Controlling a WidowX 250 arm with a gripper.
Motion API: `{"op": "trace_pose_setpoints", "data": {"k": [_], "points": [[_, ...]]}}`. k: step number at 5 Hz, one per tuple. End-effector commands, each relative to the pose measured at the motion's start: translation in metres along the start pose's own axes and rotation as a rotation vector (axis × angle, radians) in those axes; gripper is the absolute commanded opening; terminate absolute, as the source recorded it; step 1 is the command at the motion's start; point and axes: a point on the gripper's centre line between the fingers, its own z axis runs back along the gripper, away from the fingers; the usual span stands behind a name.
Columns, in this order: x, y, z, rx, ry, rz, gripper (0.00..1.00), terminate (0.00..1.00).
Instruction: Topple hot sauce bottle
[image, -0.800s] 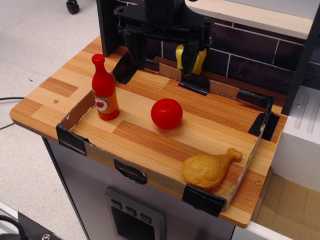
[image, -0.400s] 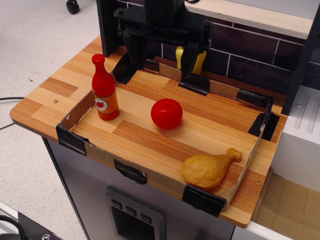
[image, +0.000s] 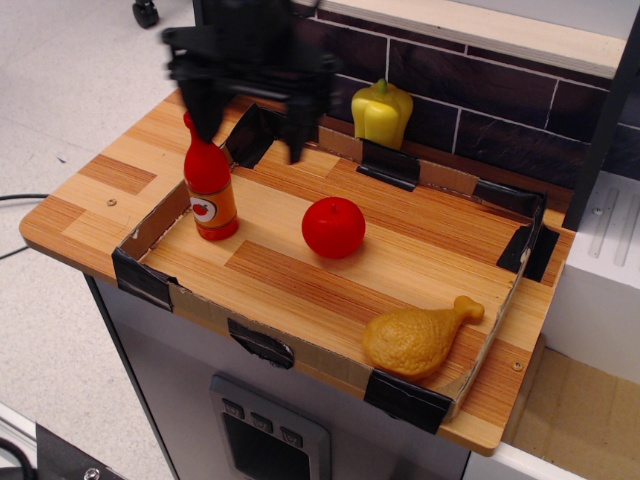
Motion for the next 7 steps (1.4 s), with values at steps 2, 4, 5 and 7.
{"op": "trace_pose_setpoints", "data": {"k": [2, 4, 5, 7], "points": [[0.003, 0.053, -0.015, 0.092, -0.110, -0.039, 1.00, 0.00], [0.021, 0.054, 0.000, 0.080, -0.173, 0.015, 1.00, 0.00], [0.033, 0.052, -0.001, 0.087, -0.174, 0.042, 1.00, 0.00], [0.043, 0.048, -0.018, 0.116, -0.158, 0.060, 1.00, 0.00]]}}
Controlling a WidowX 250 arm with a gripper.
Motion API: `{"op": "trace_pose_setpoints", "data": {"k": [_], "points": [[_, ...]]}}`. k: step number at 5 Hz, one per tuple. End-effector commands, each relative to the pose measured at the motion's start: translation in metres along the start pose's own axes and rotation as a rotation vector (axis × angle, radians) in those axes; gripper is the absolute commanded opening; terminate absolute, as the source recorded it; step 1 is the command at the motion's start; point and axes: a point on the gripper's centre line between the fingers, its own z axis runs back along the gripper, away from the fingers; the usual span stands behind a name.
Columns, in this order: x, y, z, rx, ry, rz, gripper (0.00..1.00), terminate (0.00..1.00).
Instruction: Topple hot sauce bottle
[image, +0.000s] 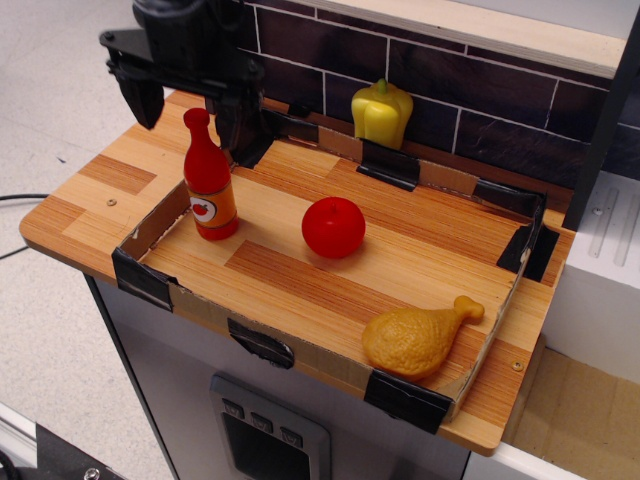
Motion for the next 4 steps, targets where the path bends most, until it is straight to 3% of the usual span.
{"op": "trace_pose_setpoints", "data": {"k": [1, 2, 3, 4], "points": [[0.0181, 0.0014, 0.0107, -0.002, -0.042, 0.039, 1.00, 0.00], [0.0194, 0.0030, 0.0130, -0.006, -0.040, 0.047, 0.00, 0.00], [0.0161, 0.0030, 0.0123, 0.002, -0.028, 0.037, 0.00, 0.00], [0.0109, 0.0044, 0.0118, 0.024, 0.029, 0.024, 0.00, 0.00]]}}
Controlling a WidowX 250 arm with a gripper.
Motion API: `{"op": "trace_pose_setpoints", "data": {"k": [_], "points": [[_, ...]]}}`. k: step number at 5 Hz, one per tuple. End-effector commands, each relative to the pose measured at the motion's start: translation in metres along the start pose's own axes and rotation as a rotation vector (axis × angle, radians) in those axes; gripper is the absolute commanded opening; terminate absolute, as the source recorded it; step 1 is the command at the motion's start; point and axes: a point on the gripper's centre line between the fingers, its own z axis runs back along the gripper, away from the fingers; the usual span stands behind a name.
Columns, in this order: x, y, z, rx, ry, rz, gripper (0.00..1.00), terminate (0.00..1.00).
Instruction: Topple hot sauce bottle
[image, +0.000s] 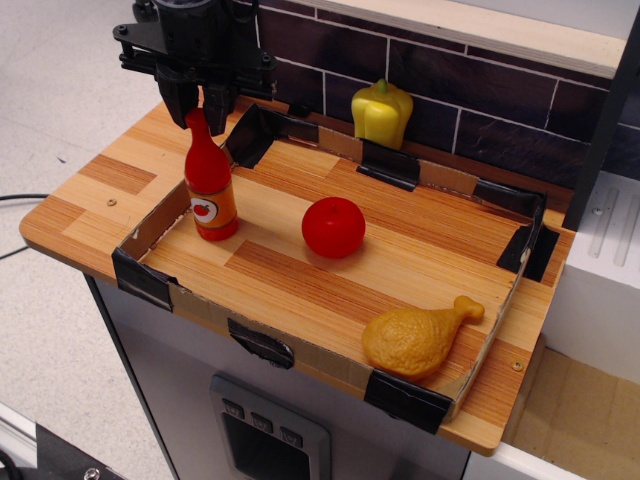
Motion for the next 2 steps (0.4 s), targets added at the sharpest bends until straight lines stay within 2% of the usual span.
{"op": "trace_pose_setpoints", "data": {"k": [1, 2], "points": [[0.0030, 0.0075, 0.0144, 0.083, 0.193, -0.070, 0.00, 0.00], [0.0054, 0.0056, 0.0173, 0.107, 0.349, -0.063, 0.00, 0.00]]}}
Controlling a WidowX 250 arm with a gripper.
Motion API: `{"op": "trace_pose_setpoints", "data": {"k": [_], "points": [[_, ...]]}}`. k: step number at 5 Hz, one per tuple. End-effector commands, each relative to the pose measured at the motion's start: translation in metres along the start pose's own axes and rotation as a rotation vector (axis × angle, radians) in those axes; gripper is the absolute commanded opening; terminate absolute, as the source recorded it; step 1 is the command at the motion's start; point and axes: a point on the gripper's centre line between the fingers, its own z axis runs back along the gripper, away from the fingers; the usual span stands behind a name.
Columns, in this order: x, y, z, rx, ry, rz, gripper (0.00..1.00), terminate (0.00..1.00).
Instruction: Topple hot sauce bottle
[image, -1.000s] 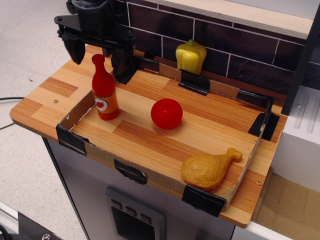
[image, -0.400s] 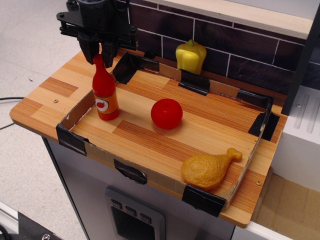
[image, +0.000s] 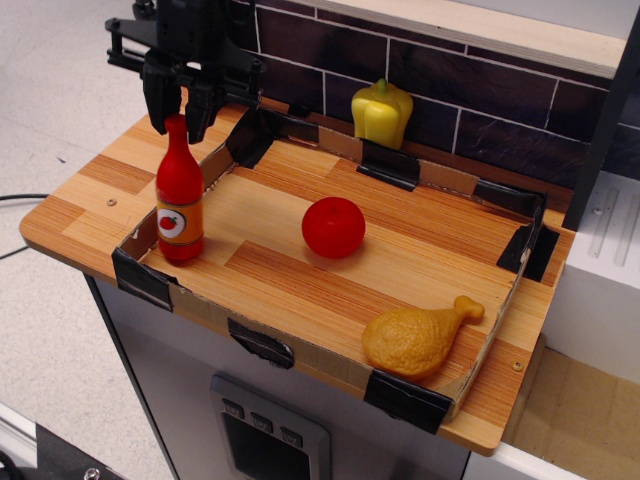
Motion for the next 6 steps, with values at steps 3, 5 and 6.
{"op": "trace_pose_setpoints", "data": {"k": [3, 5, 6], "points": [[0.039, -0.025, -0.004, -0.067, -0.111, -0.095, 0.00, 0.00], [0.061, -0.032, -0.013, -0.175, -0.373, -0.174, 0.00, 0.00], [0.070, -0.032, -0.027, -0.193, -0.395, -0.237, 0.00, 0.00]]}}
